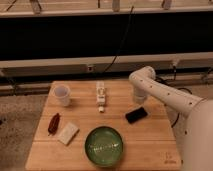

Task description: Push the eraser across the table

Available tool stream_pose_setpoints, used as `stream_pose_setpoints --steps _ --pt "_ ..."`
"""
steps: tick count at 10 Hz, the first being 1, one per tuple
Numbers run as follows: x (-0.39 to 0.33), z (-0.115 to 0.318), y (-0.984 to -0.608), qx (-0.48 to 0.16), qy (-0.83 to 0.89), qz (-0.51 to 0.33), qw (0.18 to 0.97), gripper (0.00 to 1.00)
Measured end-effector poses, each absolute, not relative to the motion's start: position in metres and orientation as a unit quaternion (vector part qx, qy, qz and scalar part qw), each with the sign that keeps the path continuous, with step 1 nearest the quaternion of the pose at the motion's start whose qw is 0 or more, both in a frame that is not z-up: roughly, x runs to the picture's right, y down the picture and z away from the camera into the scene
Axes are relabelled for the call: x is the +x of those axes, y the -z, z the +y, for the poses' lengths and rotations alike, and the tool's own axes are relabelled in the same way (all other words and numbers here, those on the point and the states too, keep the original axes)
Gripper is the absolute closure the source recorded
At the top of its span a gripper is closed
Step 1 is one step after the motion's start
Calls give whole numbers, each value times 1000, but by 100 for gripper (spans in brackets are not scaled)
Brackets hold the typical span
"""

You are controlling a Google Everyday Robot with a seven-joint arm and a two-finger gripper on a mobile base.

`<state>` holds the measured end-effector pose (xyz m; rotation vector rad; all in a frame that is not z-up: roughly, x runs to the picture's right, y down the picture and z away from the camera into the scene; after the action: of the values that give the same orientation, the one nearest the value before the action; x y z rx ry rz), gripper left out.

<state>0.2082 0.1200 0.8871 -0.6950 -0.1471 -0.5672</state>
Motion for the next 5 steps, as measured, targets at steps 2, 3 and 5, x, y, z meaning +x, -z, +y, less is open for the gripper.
stream_pose_setpoints --steps 2,3,5 --pt "202 119 -888 -335 279 -72 897 99" --pt "202 120 -887 -337 286 -77 894 99" --pt "205 121 -887 -338 291 -77 891 99"
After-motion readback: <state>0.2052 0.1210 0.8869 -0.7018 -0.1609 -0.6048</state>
